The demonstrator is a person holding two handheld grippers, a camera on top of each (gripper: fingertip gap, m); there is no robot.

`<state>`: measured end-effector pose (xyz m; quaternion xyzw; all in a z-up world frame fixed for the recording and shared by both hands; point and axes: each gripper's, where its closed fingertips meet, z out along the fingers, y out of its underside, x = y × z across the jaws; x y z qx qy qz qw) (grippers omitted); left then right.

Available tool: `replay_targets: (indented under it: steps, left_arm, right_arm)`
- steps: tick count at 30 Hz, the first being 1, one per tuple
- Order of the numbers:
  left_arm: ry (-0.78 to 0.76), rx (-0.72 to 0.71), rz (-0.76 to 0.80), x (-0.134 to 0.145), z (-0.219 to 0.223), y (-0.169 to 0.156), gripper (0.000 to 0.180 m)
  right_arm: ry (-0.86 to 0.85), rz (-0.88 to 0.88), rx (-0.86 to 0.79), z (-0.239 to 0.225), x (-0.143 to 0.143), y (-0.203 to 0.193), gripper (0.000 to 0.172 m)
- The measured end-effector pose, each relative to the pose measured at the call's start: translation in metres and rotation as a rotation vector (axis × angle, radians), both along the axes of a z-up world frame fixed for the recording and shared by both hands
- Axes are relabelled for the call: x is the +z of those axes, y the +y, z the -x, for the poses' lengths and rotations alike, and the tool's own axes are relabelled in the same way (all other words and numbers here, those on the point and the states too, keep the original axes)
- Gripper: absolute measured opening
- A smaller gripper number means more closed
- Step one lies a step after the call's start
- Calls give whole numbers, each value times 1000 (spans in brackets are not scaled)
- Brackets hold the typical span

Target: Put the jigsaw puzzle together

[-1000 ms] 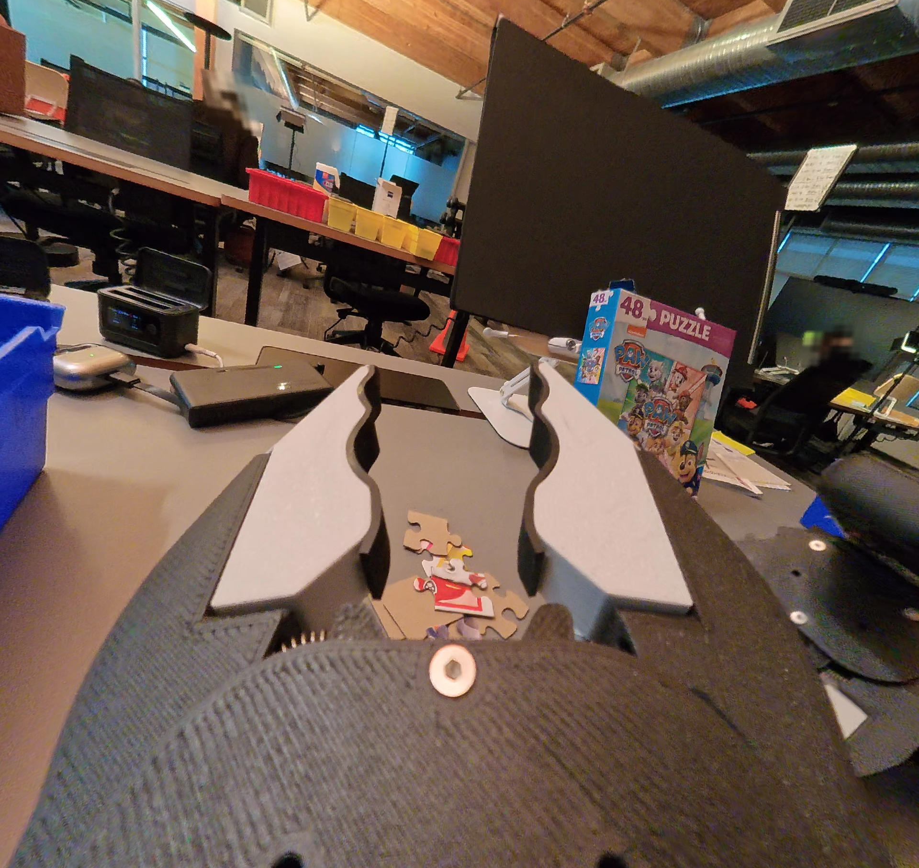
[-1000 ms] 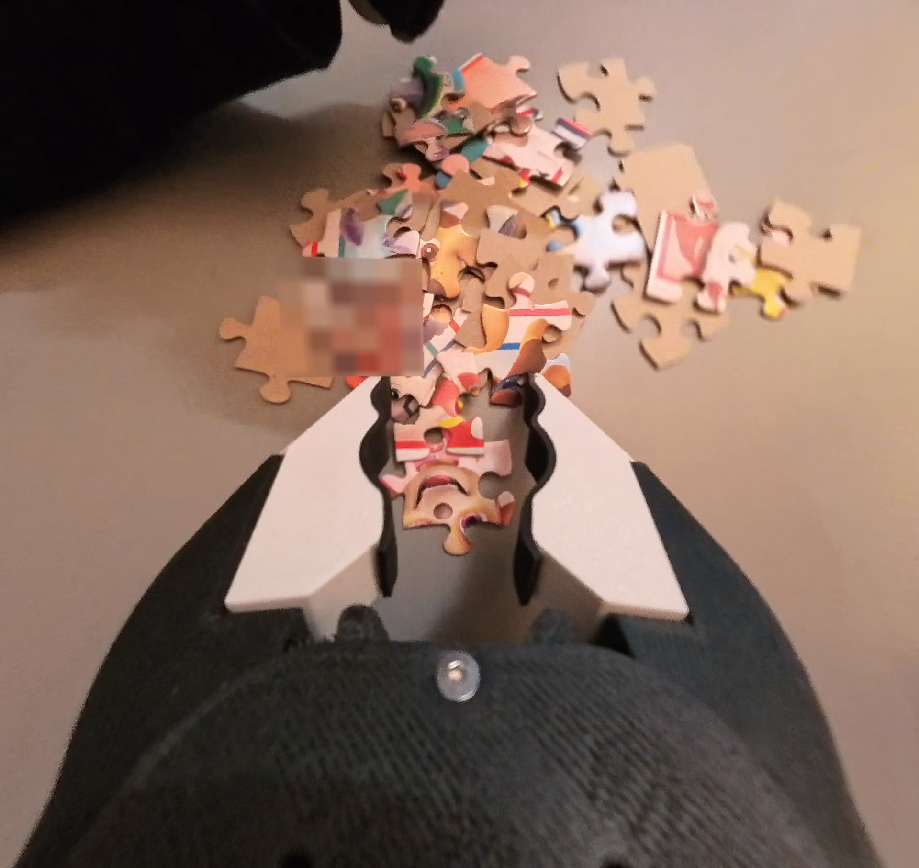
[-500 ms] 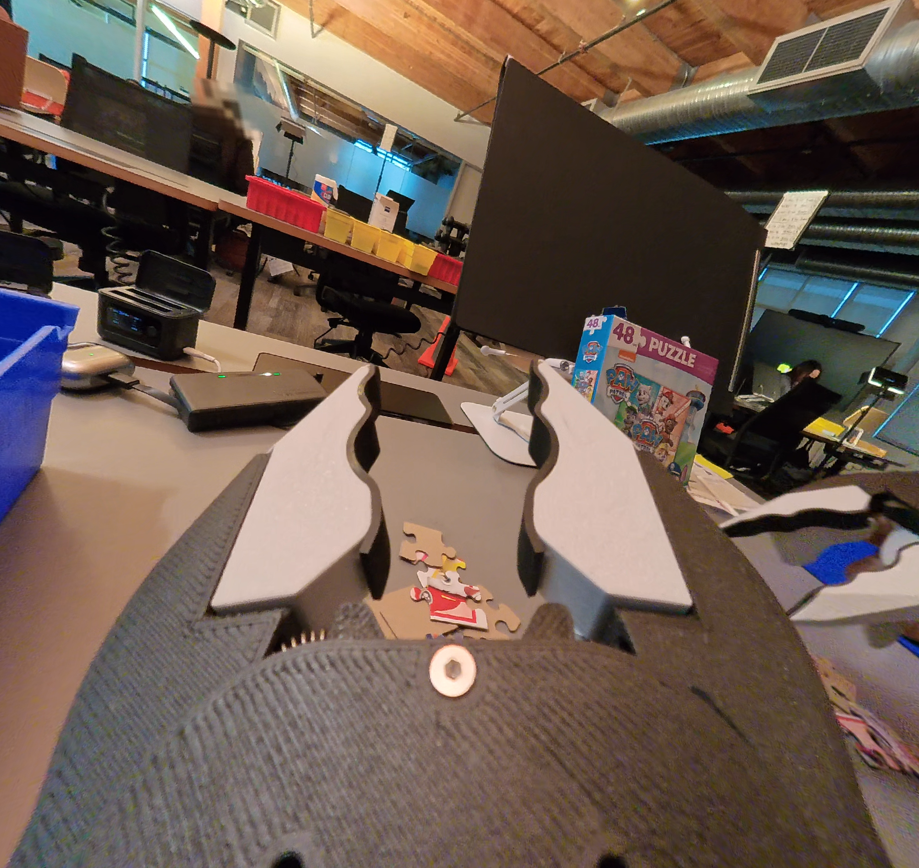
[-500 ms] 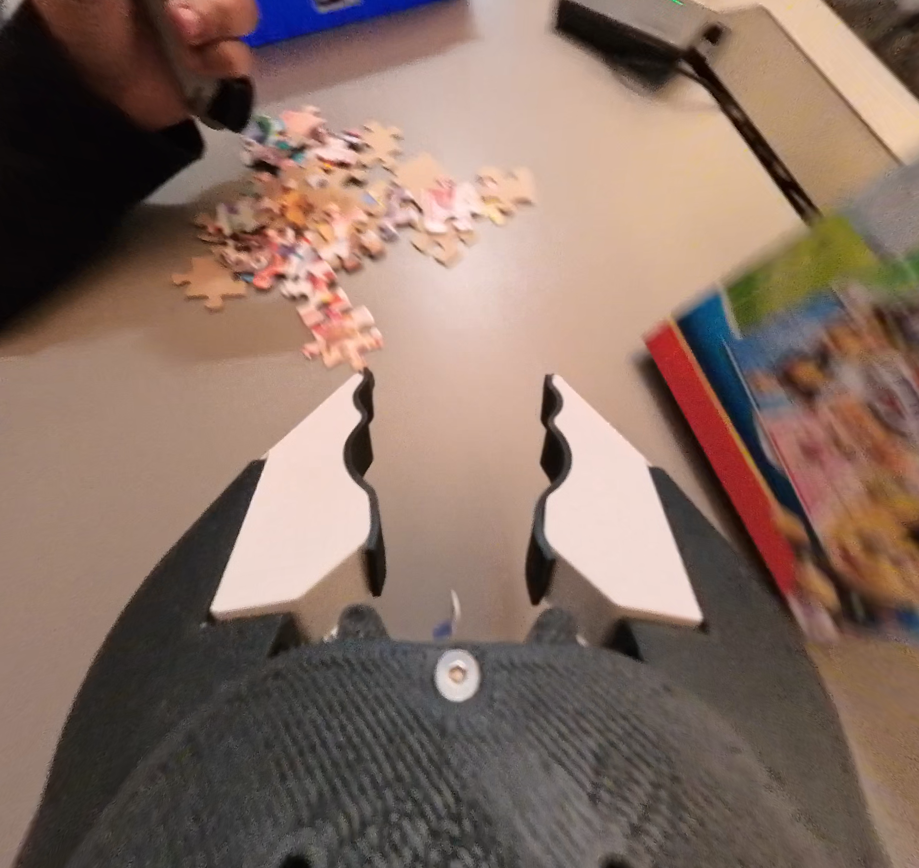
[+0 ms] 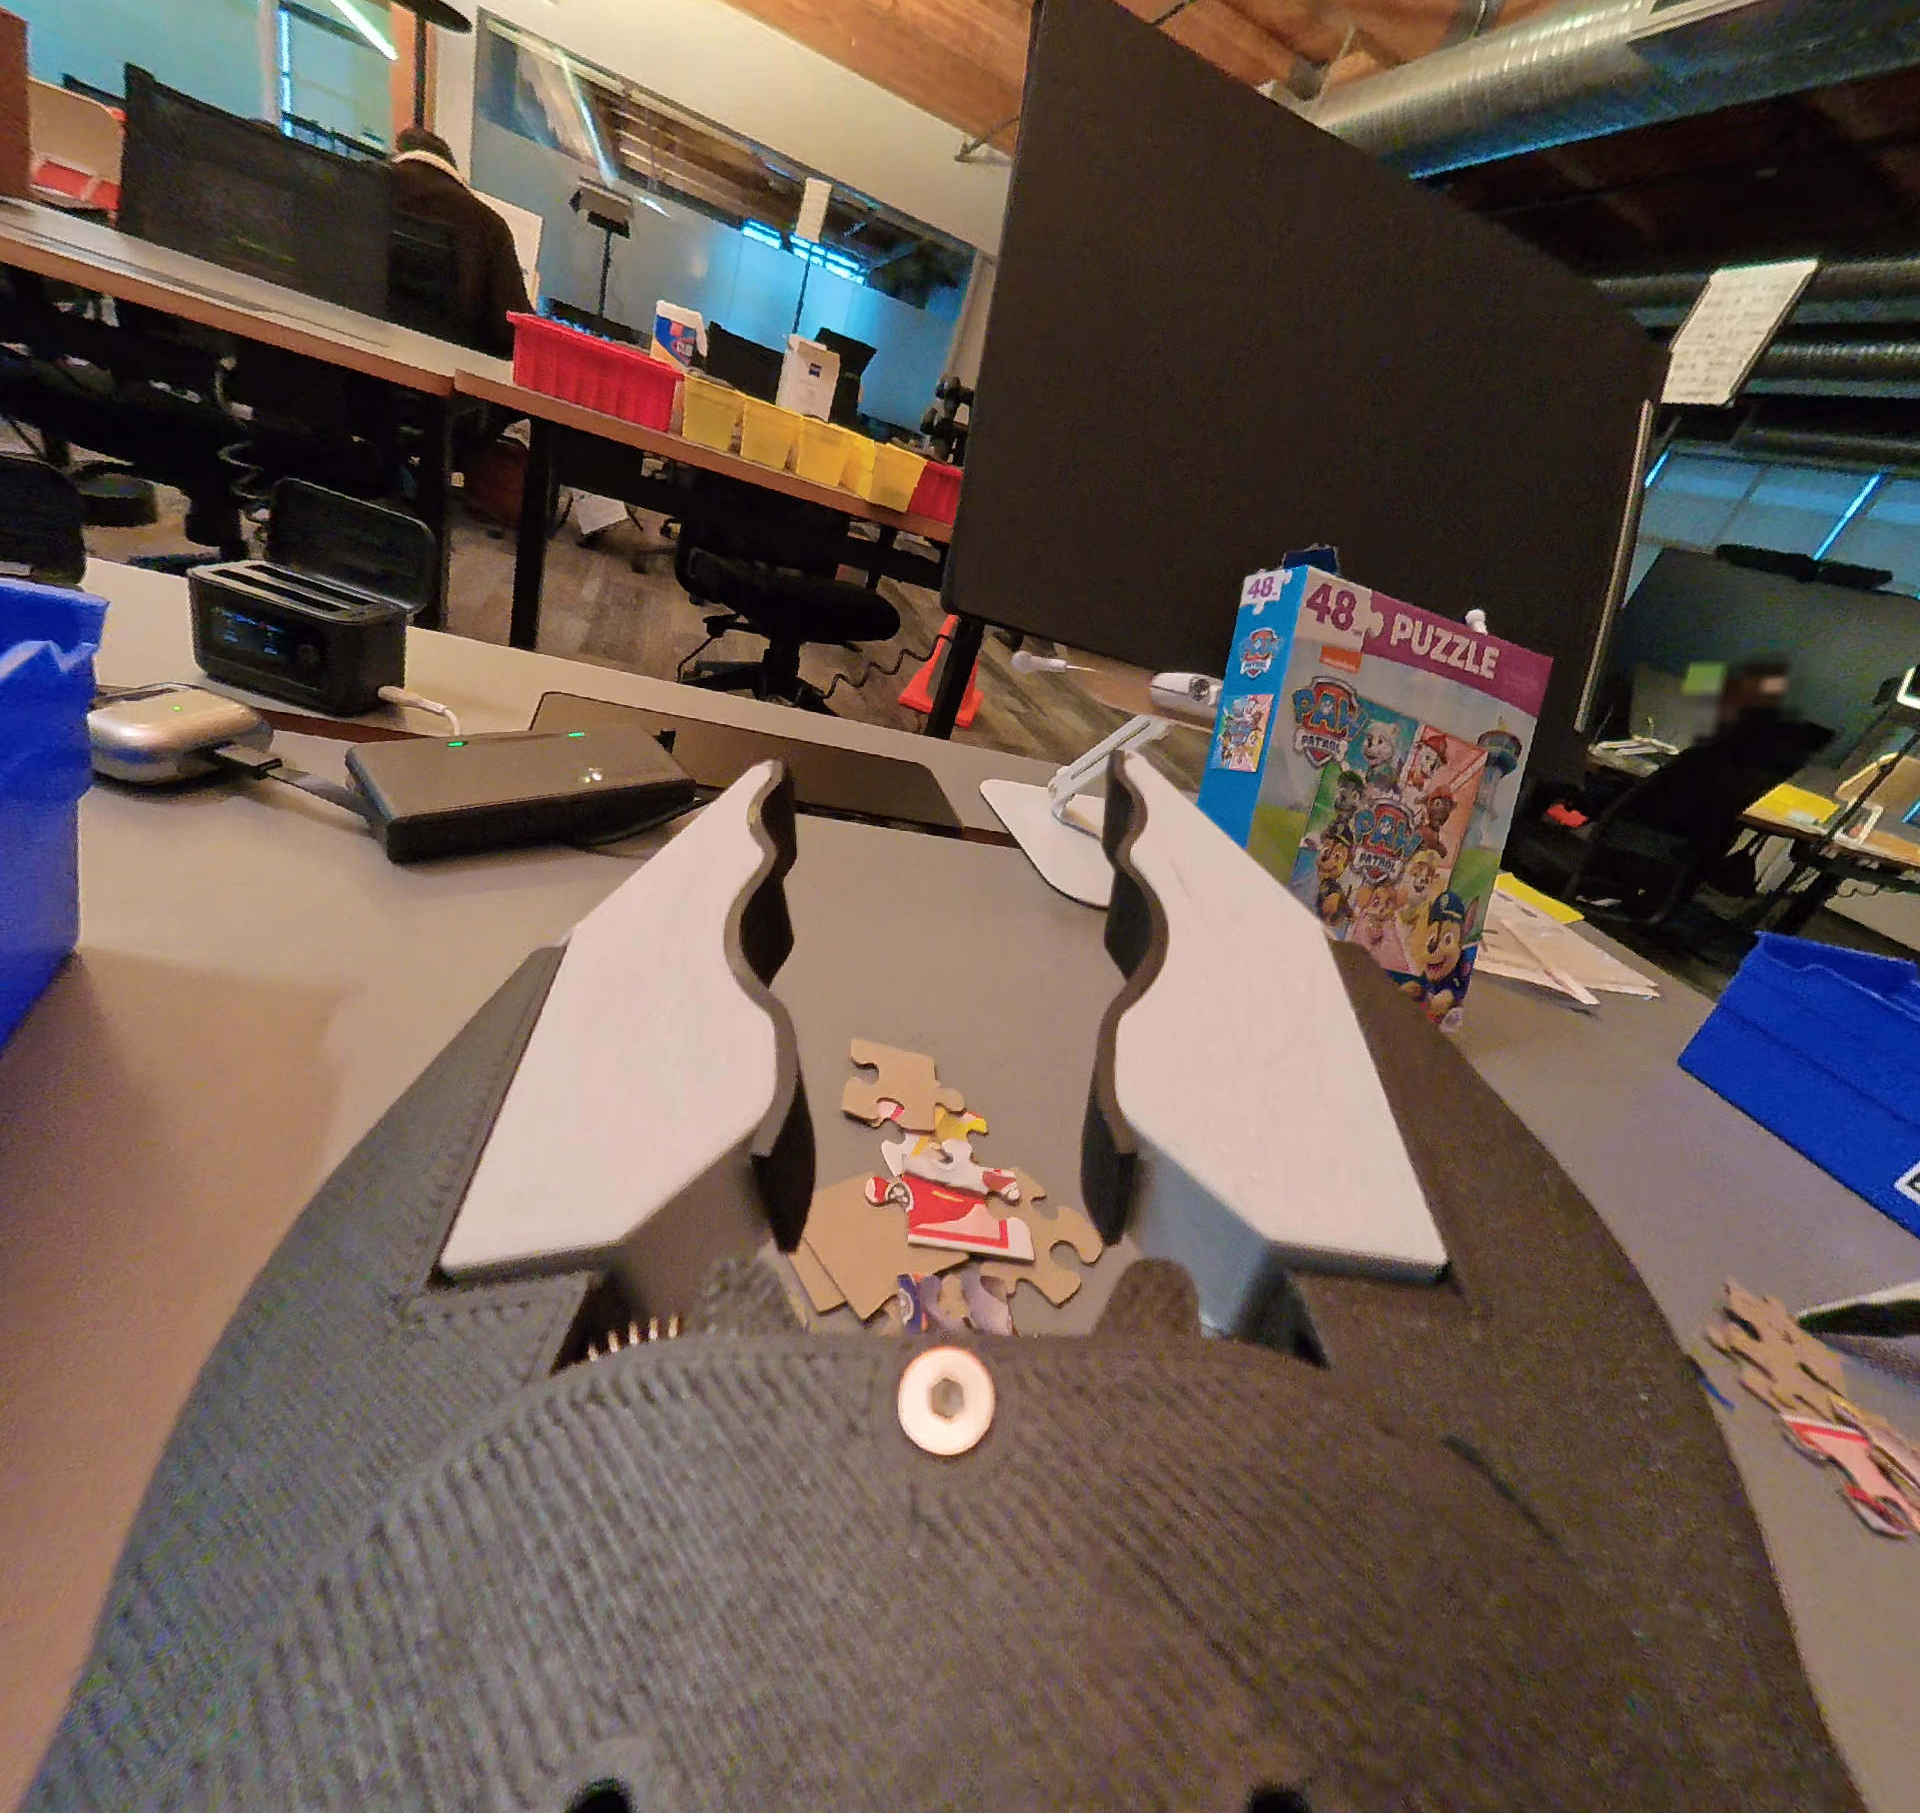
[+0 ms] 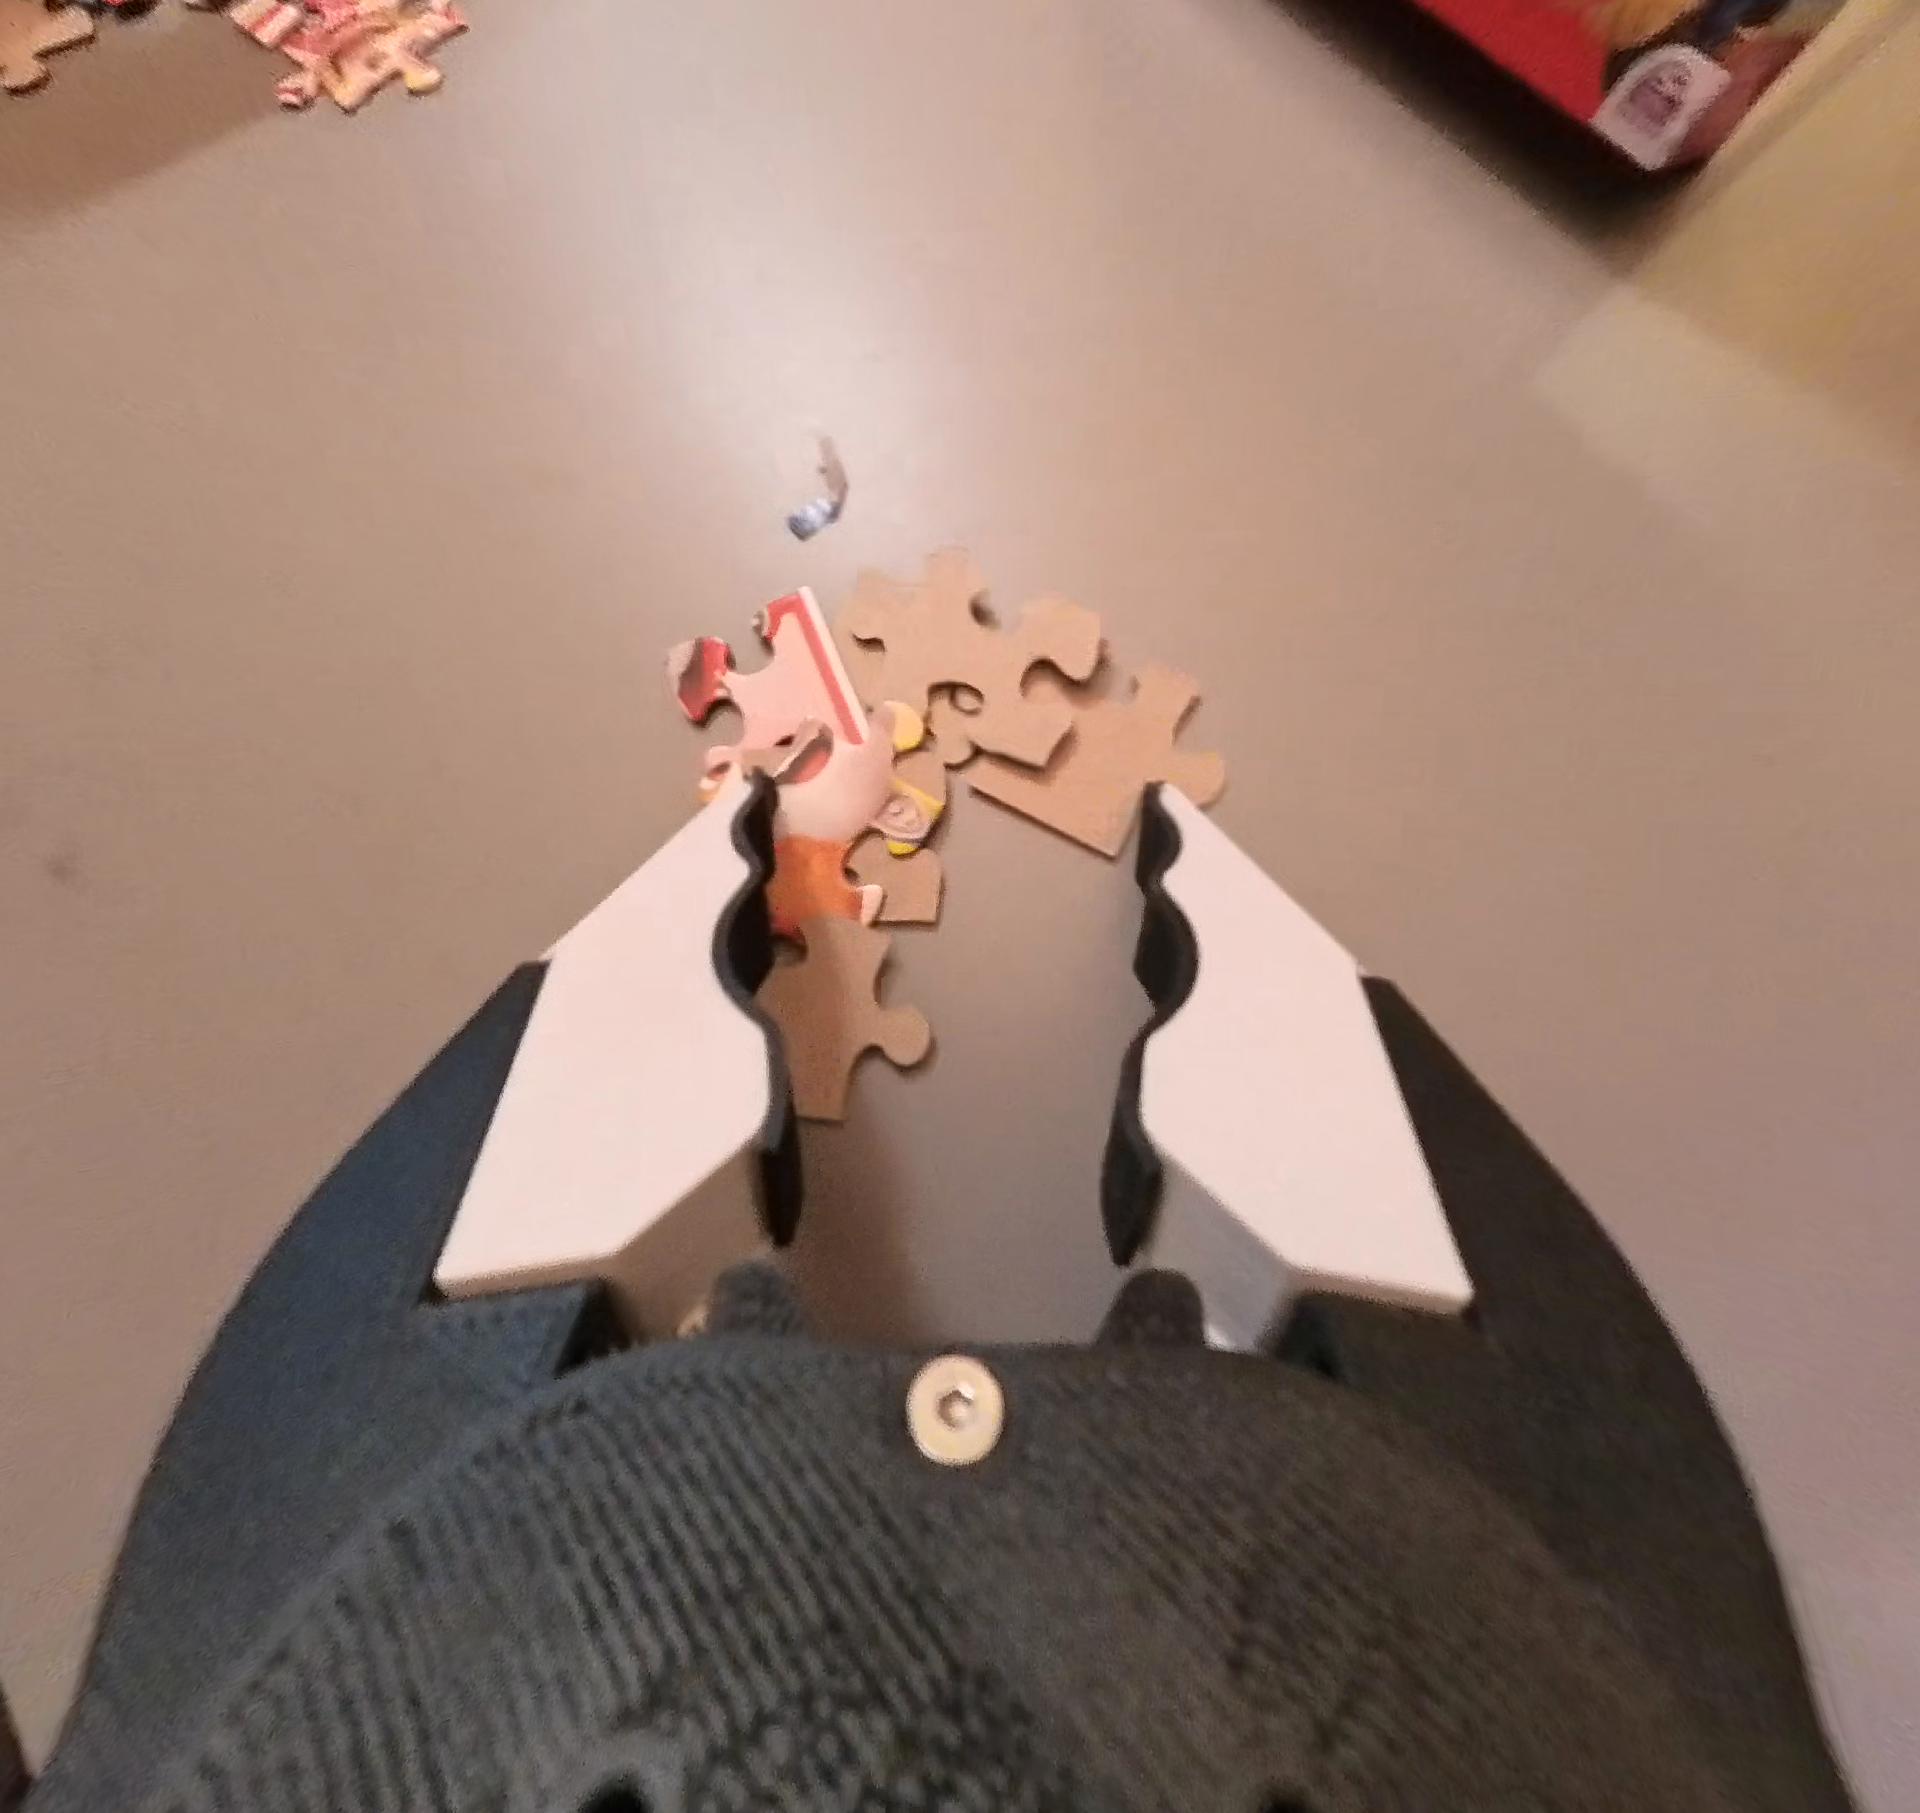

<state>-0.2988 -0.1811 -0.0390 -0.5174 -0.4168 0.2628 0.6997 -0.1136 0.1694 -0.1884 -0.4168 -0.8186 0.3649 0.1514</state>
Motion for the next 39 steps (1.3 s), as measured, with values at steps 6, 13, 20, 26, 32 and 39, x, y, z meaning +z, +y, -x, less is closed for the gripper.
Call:
replay_targets:
  steps: [6, 13, 20, 26, 32, 39]
  left_arm:
    - [-2, 4, 17, -2, 0, 1, 59]
    - [4, 10, 0, 1, 1, -5, 59]
    - [12, 6, -30, 6, 1, -8, 58]
    - [20, 5, -43, 10, 0, -10, 58]
    - [20, -3, -78, 13, 0, -13, 58]
    - [20, 5, -76, 13, 1, -15, 58]
  right_arm:
    - [-8, 21, 117, 12, 0, -52, 55]
    - [-38, 0, 325, 29, 0, -138, 52]
    - [-53, -21, 515, 50, 0, -238, 54]
    - [-21, -68, 562, 65, 10, -273, 61]
    - [66, 3, 705, 48, 39, -302, 41]
    - [95, -193, 891, 39, 8, -329, 25]
